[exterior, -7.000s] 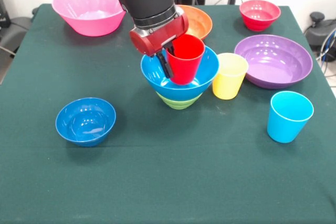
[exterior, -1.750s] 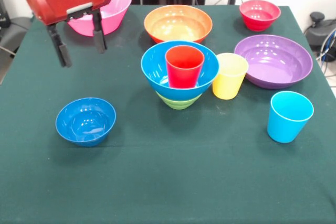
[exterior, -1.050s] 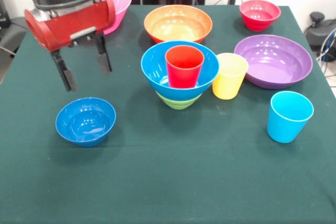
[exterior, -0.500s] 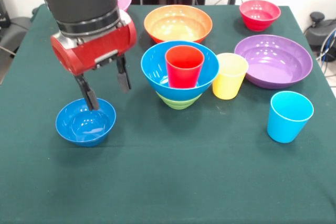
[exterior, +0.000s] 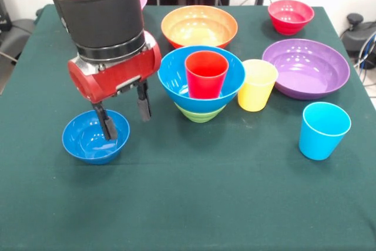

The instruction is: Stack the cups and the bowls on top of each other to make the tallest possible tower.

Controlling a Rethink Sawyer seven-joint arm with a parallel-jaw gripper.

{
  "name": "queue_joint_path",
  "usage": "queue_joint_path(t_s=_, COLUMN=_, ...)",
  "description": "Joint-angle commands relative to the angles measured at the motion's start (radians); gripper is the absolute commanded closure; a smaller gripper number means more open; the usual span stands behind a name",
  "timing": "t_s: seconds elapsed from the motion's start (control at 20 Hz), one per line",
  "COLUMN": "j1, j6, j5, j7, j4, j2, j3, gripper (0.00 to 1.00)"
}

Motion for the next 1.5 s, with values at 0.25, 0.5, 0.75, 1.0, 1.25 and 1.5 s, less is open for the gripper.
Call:
queue_joint_path(t_s=0.25, j1=0.049, j6=0.01, j5=-0.134, j7=-0.277, j4=-0.078, j2=0.039, j3=-0.089, gripper=0.0)
queue_joint_path(t_s=0.5, j1=0.052, j6=0.027, j5=-0.142, j7=-0.261, j4=-0.075, j2=0.032, j3=-0.103, gripper=0.0)
queue_joint_path(t_s=0.75, j1=0.062, j6=0.059, j5=-0.131, j7=-0.255, j4=-0.078, j2=0.051, j3=-0.112, gripper=0.0)
queue_joint_path(t_s=1.0, j1=0.066, j6=0.09, j5=-0.105, j7=-0.267, j4=-0.076, j2=0.074, j3=-0.114, gripper=0.0)
queue_joint_path(t_s=1.25, j1=0.059, j6=0.103, j5=-0.084, j7=-0.264, j4=-0.054, j2=0.076, j3=-0.12, gripper=0.0)
queue_joint_path(t_s=1.5, j1=0.055, j6=0.129, j5=-0.072, j7=-0.282, j4=-0.074, j2=0.088, j3=-0.114, gripper=0.0)
